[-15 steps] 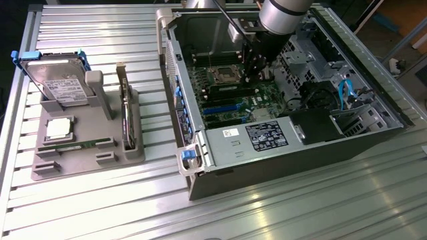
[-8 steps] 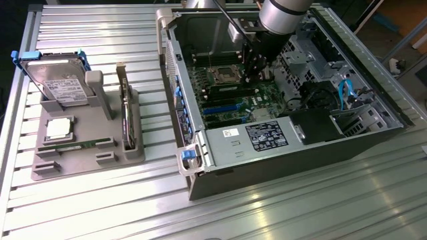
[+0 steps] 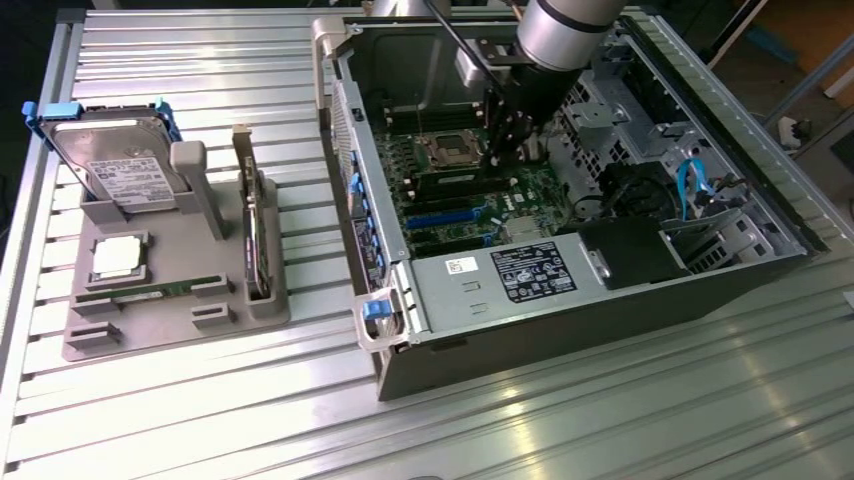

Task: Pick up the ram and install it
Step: 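Insert the ram into the slot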

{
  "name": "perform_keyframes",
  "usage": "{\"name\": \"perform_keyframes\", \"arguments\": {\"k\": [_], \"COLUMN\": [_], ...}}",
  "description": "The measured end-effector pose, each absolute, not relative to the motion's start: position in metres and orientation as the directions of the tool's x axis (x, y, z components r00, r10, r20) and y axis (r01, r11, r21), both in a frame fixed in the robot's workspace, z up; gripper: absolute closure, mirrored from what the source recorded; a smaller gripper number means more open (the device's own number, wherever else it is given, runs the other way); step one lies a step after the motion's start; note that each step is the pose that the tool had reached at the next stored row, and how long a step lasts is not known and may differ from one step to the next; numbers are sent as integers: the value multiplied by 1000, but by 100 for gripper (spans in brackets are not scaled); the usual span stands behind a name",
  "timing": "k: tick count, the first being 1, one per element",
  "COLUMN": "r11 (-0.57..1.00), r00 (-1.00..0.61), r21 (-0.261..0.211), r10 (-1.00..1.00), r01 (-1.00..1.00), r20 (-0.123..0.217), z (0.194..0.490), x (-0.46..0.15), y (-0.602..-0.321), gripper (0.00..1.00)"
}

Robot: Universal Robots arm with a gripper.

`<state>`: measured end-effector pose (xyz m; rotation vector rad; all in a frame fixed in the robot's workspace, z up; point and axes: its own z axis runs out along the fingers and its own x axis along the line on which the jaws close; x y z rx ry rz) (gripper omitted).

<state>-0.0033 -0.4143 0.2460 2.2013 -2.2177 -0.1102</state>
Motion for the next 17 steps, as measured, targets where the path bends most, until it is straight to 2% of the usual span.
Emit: {"name": "perform_keyframes", "arguments": {"k": [5,9,17], "r11": [6,7,6], "r00": [-9,-9,-9], "r21": [60,60,60], "r10": [-999,-1000,-999], "r01": [-998,-998,-998], "r20": [-36,-20,-37], "z": [243,243,243], "x": [-3,-3,-3], "y": [-414,-414,-414], "gripper": [88,88,88]}}
